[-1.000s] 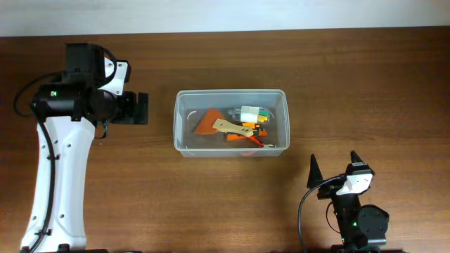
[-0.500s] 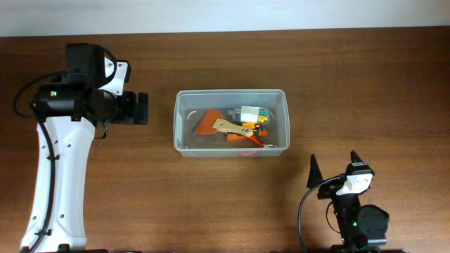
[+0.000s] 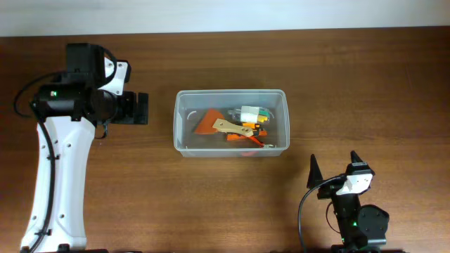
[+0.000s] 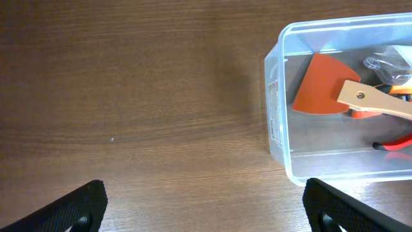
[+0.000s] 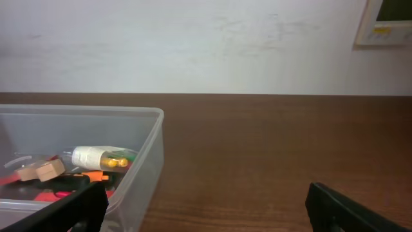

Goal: Pack container

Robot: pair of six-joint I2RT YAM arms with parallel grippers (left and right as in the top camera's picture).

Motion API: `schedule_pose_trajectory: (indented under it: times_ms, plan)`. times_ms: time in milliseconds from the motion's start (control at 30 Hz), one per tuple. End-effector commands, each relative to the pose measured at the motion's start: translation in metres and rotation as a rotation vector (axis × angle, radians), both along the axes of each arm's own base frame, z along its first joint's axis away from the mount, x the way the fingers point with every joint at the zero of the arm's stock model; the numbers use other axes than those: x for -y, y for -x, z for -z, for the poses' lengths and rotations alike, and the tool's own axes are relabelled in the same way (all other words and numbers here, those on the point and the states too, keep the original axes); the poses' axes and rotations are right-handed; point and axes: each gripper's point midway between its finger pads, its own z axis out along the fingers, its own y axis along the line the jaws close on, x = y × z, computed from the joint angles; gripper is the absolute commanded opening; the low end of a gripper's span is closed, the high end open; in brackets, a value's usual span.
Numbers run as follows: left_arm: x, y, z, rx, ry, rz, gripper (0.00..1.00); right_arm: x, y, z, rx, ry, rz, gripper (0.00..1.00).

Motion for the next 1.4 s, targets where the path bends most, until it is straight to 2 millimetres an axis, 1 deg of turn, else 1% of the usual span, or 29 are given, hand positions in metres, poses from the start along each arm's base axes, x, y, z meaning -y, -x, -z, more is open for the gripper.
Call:
schedule_pose_trajectory:
  times_ms: [0, 233, 333, 400, 500, 567, 633, 667, 700, 767, 833, 900, 967, 1067, 1133, 1233, 1367]
  plan:
    - [-0.001, -0.002, -0.006, 0.017, -0.004, -0.002, 0.99, 0.000, 0.000, 0.002, -0.002, 0.007, 0.002, 0.99]
    - [-0.002, -0.002, -0.006, 0.017, -0.005, -0.002, 0.99, 0.000, 0.000, 0.002, -0.002, 0.007, 0.002, 0.99]
    - [-0.001, -0.006, -0.007, 0.032, -0.002, -0.001, 0.99, 0.000, 0.000, 0.002, -0.002, 0.007, 0.002, 0.99]
    - [0.000, -0.018, -0.013, 0.087, -0.002, 0.004, 0.99, 0.000, 0.000, 0.002, -0.002, 0.007, 0.002, 0.99]
    - [0.009, -0.048, -0.026, 0.227, -0.004, 0.031, 0.99, 0.000, 0.000, 0.002, -0.002, 0.007, 0.002, 0.98]
    - [0.028, -0.065, -0.033, 0.315, 0.000, 0.076, 0.99, 0.000, 0.000, 0.002, -0.002, 0.007, 0.002, 0.99]
    - [0.054, -0.072, -0.036, 0.375, 0.012, 0.135, 0.99, 0.000, 0.000, 0.002, -0.002, 0.007, 0.002, 0.99]
    - [0.095, -0.072, -0.033, 0.424, 0.026, 0.224, 0.99, 0.000, 0.000, 0.002, -0.002, 0.007, 0.002, 0.99]
    - [0.108, -0.070, -0.032, 0.439, 0.032, 0.253, 0.99, 0.000, 0.000, 0.002, -0.002, 0.007, 0.002, 0.99]
    - [0.131, -0.066, -0.033, 0.482, 0.044, 0.301, 0.99, 0.000, 0.000, 0.002, -0.002, 0.007, 0.002, 0.99]
    - [0.136, -0.062, -0.037, 0.514, 0.046, 0.310, 0.99, 0.000, 0.000, 0.002, -0.002, 0.007, 0.002, 0.99]
    - [0.134, -0.054, -0.046, 0.554, 0.053, 0.311, 0.99, 0.000, 0.000, 0.002, -0.002, 0.007, 0.002, 0.99]
    - [0.128, -0.044, -0.056, 0.594, 0.059, 0.303, 0.99, 0.000, 0.000, 0.002, -0.002, 0.007, 0.002, 0.99]
    - [0.112, -0.028, -0.069, 0.639, 0.057, 0.274, 0.99, 0.000, 0.000, 0.002, -0.002, 0.007, 0.002, 0.99]
    - [0.099, -0.020, -0.073, 0.657, 0.050, 0.249, 0.99, 0.000, 0.000, 0.002, -0.002, 0.007, 0.002, 0.99]
    - [0.071, -0.005, -0.067, 0.677, 0.032, 0.186, 0.99, 0.000, 0.000, 0.002, -0.002, 0.007, 0.002, 0.99]
    - [0.047, 0.011, -0.055, 0.753, 0.017, 0.129, 0.99, 0.000, 0.000, 0.002, -0.002, 0.007, 0.002, 0.99]
